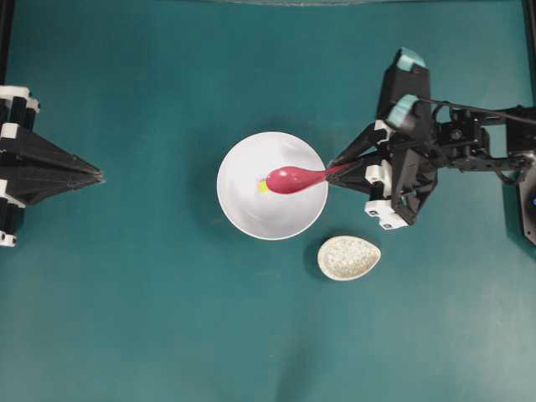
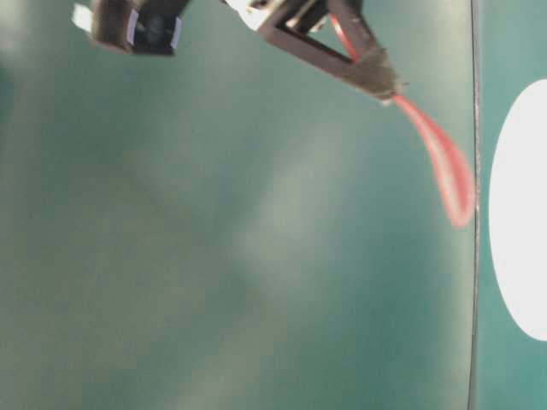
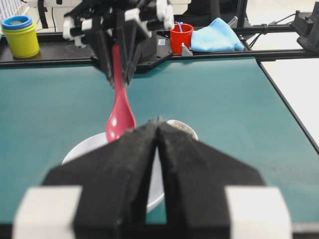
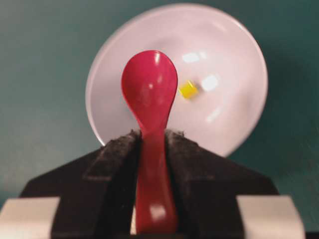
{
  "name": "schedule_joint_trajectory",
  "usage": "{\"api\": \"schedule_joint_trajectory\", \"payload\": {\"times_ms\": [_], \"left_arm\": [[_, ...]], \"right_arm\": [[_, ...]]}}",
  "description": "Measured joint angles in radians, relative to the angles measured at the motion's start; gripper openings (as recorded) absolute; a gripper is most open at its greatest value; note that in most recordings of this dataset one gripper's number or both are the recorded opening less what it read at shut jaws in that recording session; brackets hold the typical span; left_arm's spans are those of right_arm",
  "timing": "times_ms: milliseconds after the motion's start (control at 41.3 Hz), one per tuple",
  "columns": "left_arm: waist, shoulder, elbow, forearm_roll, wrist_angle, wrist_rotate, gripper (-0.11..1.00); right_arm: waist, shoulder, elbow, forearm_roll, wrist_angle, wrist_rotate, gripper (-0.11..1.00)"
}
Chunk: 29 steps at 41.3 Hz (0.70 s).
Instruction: Scoop the yellow hexagonal prism block from the bowl with a spoon using the right arm.
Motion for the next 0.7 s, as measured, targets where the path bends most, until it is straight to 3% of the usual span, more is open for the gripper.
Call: {"api": "schedule_joint_trajectory", "payload": {"times_ms": [703], "left_arm": [[0.000, 0.000, 0.000, 0.000, 0.000, -0.003, 0.07]], "right_arm": [[-0.015, 0.190, -0.181, -0.006, 0.278, 0.003, 0.25]]}}
